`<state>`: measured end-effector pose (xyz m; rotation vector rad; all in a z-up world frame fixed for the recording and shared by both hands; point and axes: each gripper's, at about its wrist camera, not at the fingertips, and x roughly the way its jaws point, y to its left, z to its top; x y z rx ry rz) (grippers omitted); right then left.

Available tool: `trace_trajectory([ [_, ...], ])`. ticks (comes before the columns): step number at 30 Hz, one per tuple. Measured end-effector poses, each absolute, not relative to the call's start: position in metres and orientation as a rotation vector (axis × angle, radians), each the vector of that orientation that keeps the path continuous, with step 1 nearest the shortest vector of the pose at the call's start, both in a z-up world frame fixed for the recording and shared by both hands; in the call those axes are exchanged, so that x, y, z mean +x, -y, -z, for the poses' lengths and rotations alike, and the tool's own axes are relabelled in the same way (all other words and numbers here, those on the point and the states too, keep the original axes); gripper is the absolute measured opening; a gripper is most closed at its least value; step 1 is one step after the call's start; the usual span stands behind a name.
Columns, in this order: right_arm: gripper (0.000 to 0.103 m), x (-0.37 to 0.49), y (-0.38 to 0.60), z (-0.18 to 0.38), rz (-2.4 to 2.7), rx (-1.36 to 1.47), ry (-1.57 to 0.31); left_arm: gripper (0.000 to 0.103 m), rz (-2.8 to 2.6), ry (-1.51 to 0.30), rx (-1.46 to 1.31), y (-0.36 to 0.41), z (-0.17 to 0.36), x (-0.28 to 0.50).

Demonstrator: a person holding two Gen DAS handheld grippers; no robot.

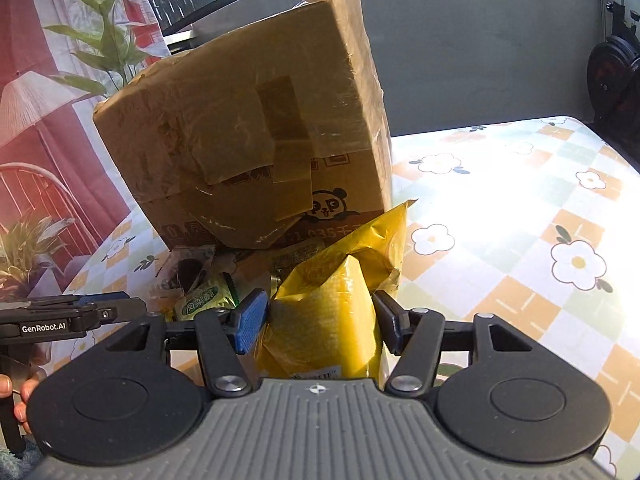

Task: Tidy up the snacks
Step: 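Grasp the yellow chip bag with the right tool while the left tool grasps a yellow candy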

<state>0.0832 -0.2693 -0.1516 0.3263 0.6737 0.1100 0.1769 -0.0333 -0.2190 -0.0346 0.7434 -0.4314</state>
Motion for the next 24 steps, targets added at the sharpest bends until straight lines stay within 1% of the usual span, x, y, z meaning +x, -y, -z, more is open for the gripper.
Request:
trace_trajectory([
  [10,0.066,0.084,0.276,0.156,-0.127,0.366,-0.677,0.049,0.437,-0.77,-0.018,0.043,0.224,0.173],
  [13,0.066,0.084,0.276,0.155,-0.129,0.366,-0.676,0.049,0.416,-0.771,-0.012,0.04,0.225,0.173],
  [18,0.063,0.083,0.275,0.154,-0.132,0.367,-0.672,0.05,0.366,-0.768,0.005,0.031,0.226,0.176],
  [24,0.062,0.083,0.273,0.153,-0.129,0.36,-0.676,0.05,0.335,-0.815,0.074,0.027,0.241,0.186],
])
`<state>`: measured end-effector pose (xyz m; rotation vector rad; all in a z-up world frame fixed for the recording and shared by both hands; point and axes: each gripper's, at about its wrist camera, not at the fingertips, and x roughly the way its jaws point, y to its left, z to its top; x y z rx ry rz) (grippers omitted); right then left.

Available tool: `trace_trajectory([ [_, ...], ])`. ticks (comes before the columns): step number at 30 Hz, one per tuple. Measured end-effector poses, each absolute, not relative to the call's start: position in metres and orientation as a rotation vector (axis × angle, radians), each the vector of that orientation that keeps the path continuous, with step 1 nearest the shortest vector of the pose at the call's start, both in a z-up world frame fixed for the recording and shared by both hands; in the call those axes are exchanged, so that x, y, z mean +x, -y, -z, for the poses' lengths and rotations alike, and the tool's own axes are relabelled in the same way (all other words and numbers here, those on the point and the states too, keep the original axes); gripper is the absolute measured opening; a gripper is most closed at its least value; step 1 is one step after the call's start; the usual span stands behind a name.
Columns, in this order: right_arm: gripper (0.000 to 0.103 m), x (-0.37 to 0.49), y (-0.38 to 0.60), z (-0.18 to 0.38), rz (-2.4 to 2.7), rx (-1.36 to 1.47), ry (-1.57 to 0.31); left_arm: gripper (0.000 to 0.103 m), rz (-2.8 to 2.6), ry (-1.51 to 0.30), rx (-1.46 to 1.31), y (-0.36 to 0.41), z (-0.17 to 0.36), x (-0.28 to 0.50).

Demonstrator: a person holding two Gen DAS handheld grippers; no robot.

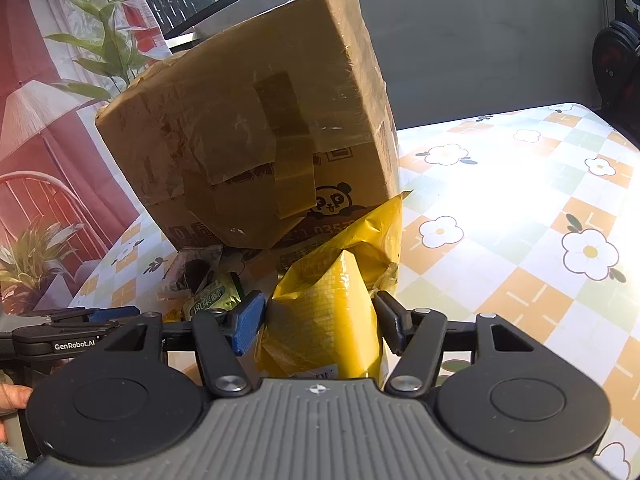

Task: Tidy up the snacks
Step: 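Grasp the yellow chip bag with the right tool while the left tool grasps a yellow candy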

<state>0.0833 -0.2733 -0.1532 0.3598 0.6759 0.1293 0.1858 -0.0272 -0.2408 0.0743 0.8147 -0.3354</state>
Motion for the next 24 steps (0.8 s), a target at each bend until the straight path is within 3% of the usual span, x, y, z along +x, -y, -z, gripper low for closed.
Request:
trace_trajectory([
  [5,0.062,0.084,0.272,0.152,-0.126,0.355,-0.681,0.049,0.346,-0.824,0.128,0.031,0.249,0.184],
  [7,0.062,0.085,0.272,0.152,-0.125,0.353,-0.683,0.038,0.349,-0.807,0.159,0.033,0.25,0.182],
  [10,0.062,0.085,0.271,0.151,-0.126,0.352,-0.688,0.033,0.373,-0.805,0.125,0.03,0.249,0.181],
  [24,0.06,0.083,0.263,0.129,-0.132,0.307,-0.66,0.033,0.369,-0.697,0.017,0.016,0.214,0.174],
])
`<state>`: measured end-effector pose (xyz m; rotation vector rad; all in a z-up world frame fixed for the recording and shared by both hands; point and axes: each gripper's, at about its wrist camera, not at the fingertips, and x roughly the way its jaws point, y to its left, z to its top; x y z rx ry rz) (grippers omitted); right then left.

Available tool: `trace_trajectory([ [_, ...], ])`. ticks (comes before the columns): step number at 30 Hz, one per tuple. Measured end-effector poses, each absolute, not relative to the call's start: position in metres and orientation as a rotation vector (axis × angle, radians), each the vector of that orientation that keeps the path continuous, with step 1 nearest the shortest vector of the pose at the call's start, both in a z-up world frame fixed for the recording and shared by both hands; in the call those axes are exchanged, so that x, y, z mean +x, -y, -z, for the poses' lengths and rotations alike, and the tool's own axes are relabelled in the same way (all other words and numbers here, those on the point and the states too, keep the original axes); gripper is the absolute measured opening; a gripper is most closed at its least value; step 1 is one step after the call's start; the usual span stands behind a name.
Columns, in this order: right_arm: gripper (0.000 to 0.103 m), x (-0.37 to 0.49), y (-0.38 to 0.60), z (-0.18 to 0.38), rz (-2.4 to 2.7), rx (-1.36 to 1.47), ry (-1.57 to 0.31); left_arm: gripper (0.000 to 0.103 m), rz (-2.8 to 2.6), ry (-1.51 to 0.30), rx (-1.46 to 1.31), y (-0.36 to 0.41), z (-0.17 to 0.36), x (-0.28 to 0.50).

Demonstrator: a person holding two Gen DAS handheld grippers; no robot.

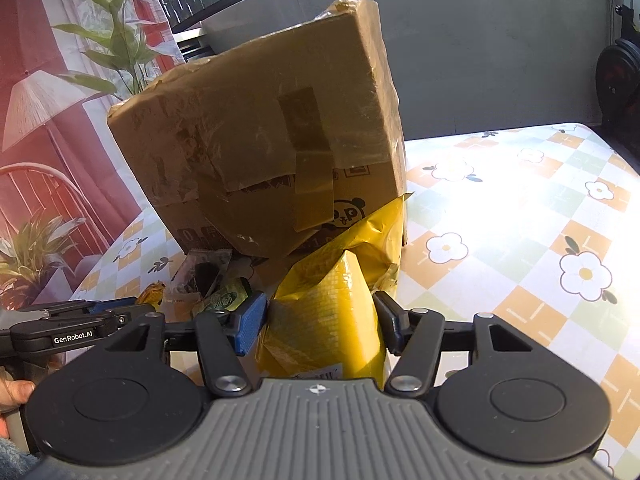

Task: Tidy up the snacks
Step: 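Grasp the yellow chip bag with the right tool while the left tool grasps a yellow candy, then lift both held snacks and carry them over the box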

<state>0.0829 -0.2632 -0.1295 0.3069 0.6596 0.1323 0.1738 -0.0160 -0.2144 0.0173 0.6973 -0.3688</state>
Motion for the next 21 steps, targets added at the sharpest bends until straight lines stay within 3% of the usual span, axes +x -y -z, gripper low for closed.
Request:
trace_trajectory([
  [21,0.06,0.068,0.274,0.074,-0.115,0.281,-0.487,0.033,0.43,-0.494,0.021,0.025,0.136,0.172],
])
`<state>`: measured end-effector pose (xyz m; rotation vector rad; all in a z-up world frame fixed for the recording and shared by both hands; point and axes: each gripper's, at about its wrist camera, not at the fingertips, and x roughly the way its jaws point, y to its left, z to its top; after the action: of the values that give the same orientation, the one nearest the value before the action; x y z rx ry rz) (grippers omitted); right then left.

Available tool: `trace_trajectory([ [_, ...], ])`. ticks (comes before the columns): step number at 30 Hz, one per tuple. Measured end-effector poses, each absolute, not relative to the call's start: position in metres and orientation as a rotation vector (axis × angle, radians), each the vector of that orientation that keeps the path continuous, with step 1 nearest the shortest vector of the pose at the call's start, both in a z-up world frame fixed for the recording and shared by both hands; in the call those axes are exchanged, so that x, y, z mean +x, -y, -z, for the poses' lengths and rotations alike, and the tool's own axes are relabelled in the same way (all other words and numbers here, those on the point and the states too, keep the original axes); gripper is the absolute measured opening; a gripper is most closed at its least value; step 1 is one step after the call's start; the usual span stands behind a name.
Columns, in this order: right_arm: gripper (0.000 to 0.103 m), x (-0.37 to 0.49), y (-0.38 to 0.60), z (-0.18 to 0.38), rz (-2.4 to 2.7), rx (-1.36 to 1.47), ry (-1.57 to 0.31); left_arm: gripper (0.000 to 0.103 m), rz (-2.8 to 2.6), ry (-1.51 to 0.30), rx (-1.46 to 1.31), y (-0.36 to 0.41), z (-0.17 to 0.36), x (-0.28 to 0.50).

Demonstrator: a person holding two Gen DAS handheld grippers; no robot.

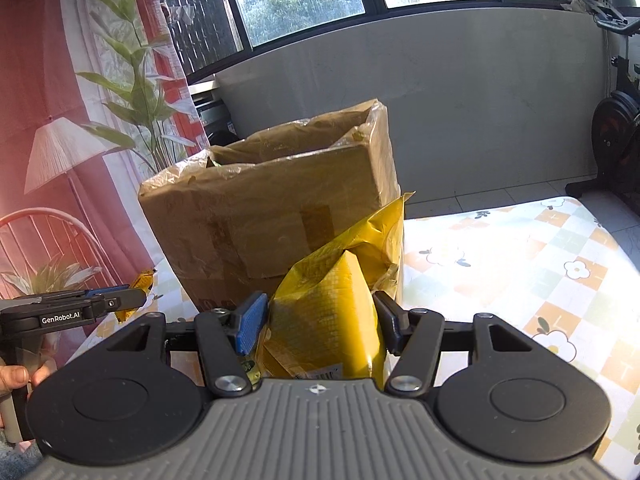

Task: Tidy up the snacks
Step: 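Lift both held snacks and carry them over the box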

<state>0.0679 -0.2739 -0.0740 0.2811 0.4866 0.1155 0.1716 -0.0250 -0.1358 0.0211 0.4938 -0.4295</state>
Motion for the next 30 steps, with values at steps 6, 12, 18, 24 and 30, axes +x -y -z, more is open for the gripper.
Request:
trace_trajectory([
  [6,0.06,0.066,0.281,0.045,-0.104,0.277,-0.397,0.033,0.453,-0.434,0.043,0.034,0.114,0.171],
  [12,0.06,0.073,0.291,0.013,-0.104,0.27,-0.314,0.033,0.47,-0.372,0.043,0.039,0.086,0.181],
  [18,0.06,0.104,0.298,-0.019,-0.155,0.308,-0.253,0.033,0.488,-0.336,0.043,0.052,0.061,0.206],
  [24,0.06,0.171,0.285,-0.03,-0.192,0.247,-0.264,0.033,0.505,-0.391,-0.035,0.069,0.05,0.258],
  [30,0.06,0.233,0.271,-0.014,-0.205,0.234,-0.316,0.033,0.48,-0.441,-0.035,0.091,0.06,0.307],
])
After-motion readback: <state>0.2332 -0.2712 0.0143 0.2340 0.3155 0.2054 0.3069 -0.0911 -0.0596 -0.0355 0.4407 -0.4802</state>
